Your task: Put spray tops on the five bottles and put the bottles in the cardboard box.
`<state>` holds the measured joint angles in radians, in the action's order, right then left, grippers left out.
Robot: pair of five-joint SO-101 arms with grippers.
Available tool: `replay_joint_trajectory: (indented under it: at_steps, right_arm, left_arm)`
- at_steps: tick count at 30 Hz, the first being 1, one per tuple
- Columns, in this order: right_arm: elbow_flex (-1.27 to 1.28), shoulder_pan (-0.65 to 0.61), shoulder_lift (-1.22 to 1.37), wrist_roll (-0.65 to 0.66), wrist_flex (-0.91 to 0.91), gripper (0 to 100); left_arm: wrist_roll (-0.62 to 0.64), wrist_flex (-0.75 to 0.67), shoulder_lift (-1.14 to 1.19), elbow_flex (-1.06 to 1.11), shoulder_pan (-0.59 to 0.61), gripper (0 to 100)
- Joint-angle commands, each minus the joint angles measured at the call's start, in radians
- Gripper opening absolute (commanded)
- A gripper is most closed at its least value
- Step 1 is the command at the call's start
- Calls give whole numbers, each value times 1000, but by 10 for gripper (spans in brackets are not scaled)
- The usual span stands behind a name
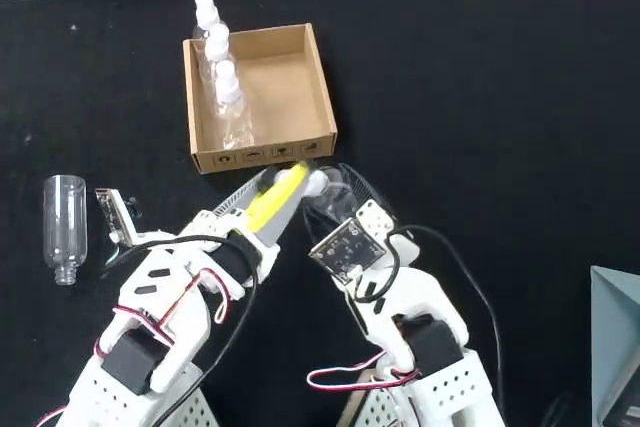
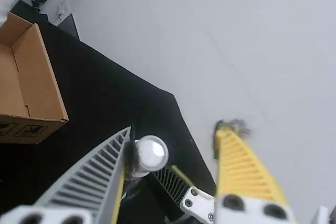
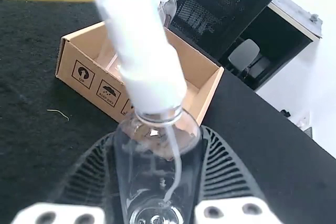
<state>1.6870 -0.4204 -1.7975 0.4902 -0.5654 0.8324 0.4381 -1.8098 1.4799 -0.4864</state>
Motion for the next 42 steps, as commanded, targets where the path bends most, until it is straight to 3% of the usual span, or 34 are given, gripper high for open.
replay_joint_trajectory:
  at_steps: [1, 10, 15, 22, 33, 42]
  right_arm:
    - [-5, -15, -97, -2, 25, 11]
    - [-5, -15, -96, -38, 25, 11]
    - [-5, -15, -96, -163, 25, 11]
    - [-5, -15, -97, -176, 32, 11]
    - [-5, -17, -97, -176, 91, 11]
    - [-5, -107, -97, -176, 84, 11]
  left_arm:
    - [-12, 41, -14, -45, -8, 296]
    - [12, 130, -15, -120, -4, 270]
    - [77, 129, -17, -147, 101, 270]
    - [106, 130, -15, -142, 186, 270]
    - [26, 126, -15, -73, 206, 272]
    - [-21, 126, -15, -33, 185, 274]
